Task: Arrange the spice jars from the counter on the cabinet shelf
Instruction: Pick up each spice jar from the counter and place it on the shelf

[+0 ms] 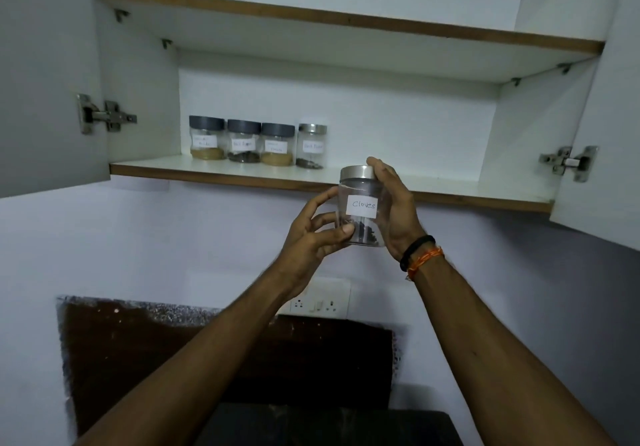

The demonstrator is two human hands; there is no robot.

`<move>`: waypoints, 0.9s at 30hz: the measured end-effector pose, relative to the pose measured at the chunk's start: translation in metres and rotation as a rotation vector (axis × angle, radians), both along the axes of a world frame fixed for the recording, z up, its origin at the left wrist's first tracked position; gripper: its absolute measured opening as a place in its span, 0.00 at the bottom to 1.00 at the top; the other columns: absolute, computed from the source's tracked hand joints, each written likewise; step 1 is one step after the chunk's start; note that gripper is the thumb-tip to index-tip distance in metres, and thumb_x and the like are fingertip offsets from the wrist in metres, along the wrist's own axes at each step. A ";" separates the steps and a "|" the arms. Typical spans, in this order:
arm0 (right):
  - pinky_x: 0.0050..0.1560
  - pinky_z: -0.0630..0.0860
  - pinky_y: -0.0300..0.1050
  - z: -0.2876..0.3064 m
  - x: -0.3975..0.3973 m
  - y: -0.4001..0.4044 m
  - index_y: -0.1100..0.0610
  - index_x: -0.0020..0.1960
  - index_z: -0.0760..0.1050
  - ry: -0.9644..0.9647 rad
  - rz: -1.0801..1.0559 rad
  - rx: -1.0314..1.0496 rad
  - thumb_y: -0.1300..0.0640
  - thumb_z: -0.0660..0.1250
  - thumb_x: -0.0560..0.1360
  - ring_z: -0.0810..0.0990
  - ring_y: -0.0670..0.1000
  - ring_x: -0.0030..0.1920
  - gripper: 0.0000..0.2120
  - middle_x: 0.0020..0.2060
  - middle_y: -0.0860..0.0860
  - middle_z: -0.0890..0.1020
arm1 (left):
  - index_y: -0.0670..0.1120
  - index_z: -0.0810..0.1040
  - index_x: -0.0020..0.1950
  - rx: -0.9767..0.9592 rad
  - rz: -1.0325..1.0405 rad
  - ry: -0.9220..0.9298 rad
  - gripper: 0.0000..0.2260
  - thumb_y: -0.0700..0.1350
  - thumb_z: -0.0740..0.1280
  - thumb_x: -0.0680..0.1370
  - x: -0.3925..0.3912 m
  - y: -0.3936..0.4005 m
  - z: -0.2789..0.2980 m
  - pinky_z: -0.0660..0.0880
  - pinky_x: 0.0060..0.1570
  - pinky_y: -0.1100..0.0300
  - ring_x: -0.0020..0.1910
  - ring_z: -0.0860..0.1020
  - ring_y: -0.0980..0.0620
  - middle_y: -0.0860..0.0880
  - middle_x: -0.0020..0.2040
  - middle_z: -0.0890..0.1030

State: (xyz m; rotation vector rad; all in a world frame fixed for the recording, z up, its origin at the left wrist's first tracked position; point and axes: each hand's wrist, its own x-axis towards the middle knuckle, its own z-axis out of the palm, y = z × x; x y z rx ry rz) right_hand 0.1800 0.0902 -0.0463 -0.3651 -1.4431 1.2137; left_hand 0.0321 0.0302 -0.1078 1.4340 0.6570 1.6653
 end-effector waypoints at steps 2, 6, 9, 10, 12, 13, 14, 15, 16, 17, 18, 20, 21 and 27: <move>0.64 0.74 0.63 0.007 0.001 0.002 0.55 0.69 0.71 0.002 -0.014 0.022 0.44 0.64 0.75 0.78 0.60 0.62 0.26 0.59 0.55 0.80 | 0.57 0.73 0.70 0.018 0.004 0.023 0.29 0.39 0.75 0.73 0.000 0.003 0.009 0.79 0.60 0.46 0.63 0.80 0.43 0.39 0.61 0.80; 0.58 0.79 0.55 0.016 0.004 0.004 0.55 0.70 0.71 0.014 -0.038 0.056 0.45 0.65 0.75 0.79 0.60 0.61 0.26 0.63 0.56 0.78 | 0.52 0.73 0.69 0.010 0.073 0.082 0.26 0.47 0.76 0.73 0.002 0.009 0.033 0.80 0.54 0.52 0.59 0.82 0.47 0.47 0.58 0.84; 0.59 0.78 0.57 0.021 0.007 0.005 0.52 0.70 0.70 -0.004 -0.053 0.084 0.44 0.65 0.74 0.78 0.60 0.62 0.26 0.64 0.55 0.77 | 0.47 0.75 0.63 -0.039 0.142 0.154 0.24 0.57 0.74 0.73 0.003 0.015 0.059 0.81 0.51 0.50 0.54 0.84 0.45 0.47 0.55 0.85; 0.59 0.78 0.58 0.024 0.008 0.006 0.51 0.70 0.71 -0.006 -0.061 0.090 0.44 0.65 0.74 0.78 0.60 0.62 0.26 0.64 0.55 0.77 | 0.46 0.76 0.61 -0.050 0.152 0.182 0.24 0.59 0.74 0.73 0.004 0.017 0.068 0.81 0.50 0.51 0.52 0.85 0.45 0.46 0.54 0.85; 0.61 0.77 0.60 0.029 0.010 0.007 0.50 0.70 0.70 -0.009 -0.077 0.105 0.42 0.64 0.73 0.79 0.58 0.61 0.27 0.64 0.54 0.77 | 0.44 0.76 0.59 -0.074 0.143 0.231 0.25 0.60 0.74 0.73 0.003 0.021 0.085 0.81 0.46 0.53 0.49 0.85 0.46 0.46 0.52 0.86; 0.61 0.77 0.60 0.032 0.011 0.008 0.50 0.71 0.70 -0.013 -0.084 0.120 0.42 0.64 0.73 0.79 0.58 0.61 0.28 0.65 0.54 0.77 | 0.43 0.76 0.60 -0.087 0.135 0.257 0.26 0.60 0.75 0.73 0.002 0.022 0.093 0.81 0.45 0.54 0.48 0.85 0.46 0.46 0.53 0.86; 0.62 0.76 0.61 0.034 0.012 0.009 0.50 0.71 0.70 -0.022 -0.091 0.139 0.42 0.64 0.74 0.79 0.57 0.61 0.28 0.65 0.55 0.76 | 0.42 0.76 0.61 -0.097 0.133 0.288 0.27 0.60 0.75 0.72 0.002 0.024 0.100 0.81 0.44 0.55 0.47 0.86 0.46 0.45 0.53 0.85; 0.62 0.76 0.62 0.038 0.013 0.010 0.49 0.71 0.70 -0.036 -0.097 0.158 0.41 0.64 0.74 0.79 0.57 0.61 0.27 0.65 0.55 0.76 | 0.42 0.77 0.61 -0.100 0.139 0.326 0.28 0.60 0.76 0.71 0.001 0.026 0.108 0.80 0.43 0.55 0.47 0.86 0.46 0.45 0.54 0.85; 0.63 0.75 0.63 0.041 0.013 0.011 0.48 0.71 0.70 -0.053 -0.107 0.174 0.41 0.63 0.74 0.78 0.56 0.62 0.27 0.65 0.55 0.75 | 0.42 0.78 0.61 -0.100 0.144 0.370 0.29 0.61 0.77 0.70 0.001 0.027 0.115 0.81 0.44 0.55 0.48 0.85 0.46 0.45 0.55 0.85; 0.64 0.74 0.64 0.045 0.013 0.011 0.47 0.70 0.70 -0.063 -0.115 0.186 0.40 0.62 0.74 0.78 0.55 0.63 0.26 0.65 0.54 0.75 | 0.43 0.79 0.60 -0.100 0.144 0.411 0.28 0.61 0.77 0.69 0.001 0.028 0.122 0.81 0.46 0.54 0.49 0.85 0.46 0.45 0.55 0.85; 0.65 0.72 0.64 0.048 0.013 0.012 0.47 0.71 0.70 -0.064 -0.119 0.195 0.40 0.62 0.74 0.77 0.55 0.63 0.26 0.66 0.54 0.75 | 0.45 0.81 0.59 -0.101 0.140 0.442 0.27 0.61 0.78 0.69 0.001 0.029 0.128 0.82 0.47 0.52 0.50 0.85 0.46 0.45 0.55 0.85; 0.66 0.71 0.65 0.055 0.013 0.015 0.48 0.71 0.69 -0.059 -0.124 0.208 0.40 0.62 0.75 0.76 0.56 0.64 0.26 0.66 0.54 0.74 | 0.46 0.82 0.57 -0.095 0.134 0.488 0.25 0.60 0.78 0.68 0.002 0.030 0.140 0.83 0.50 0.50 0.51 0.85 0.45 0.47 0.55 0.85; 0.66 0.71 0.66 0.057 0.013 0.016 0.48 0.71 0.69 -0.057 -0.121 0.215 0.40 0.63 0.75 0.76 0.57 0.65 0.26 0.66 0.54 0.74 | 0.46 0.83 0.57 -0.084 0.140 0.506 0.24 0.59 0.78 0.69 0.003 0.031 0.146 0.83 0.50 0.50 0.51 0.85 0.46 0.47 0.54 0.85; 0.63 0.75 0.57 0.070 0.009 0.033 0.47 0.69 0.71 -0.037 -0.154 0.245 0.38 0.56 0.77 0.78 0.52 0.62 0.24 0.64 0.51 0.77 | 0.46 0.82 0.55 -0.029 0.246 0.561 0.21 0.56 0.78 0.68 -0.001 0.042 0.170 0.82 0.44 0.55 0.50 0.85 0.46 0.49 0.49 0.86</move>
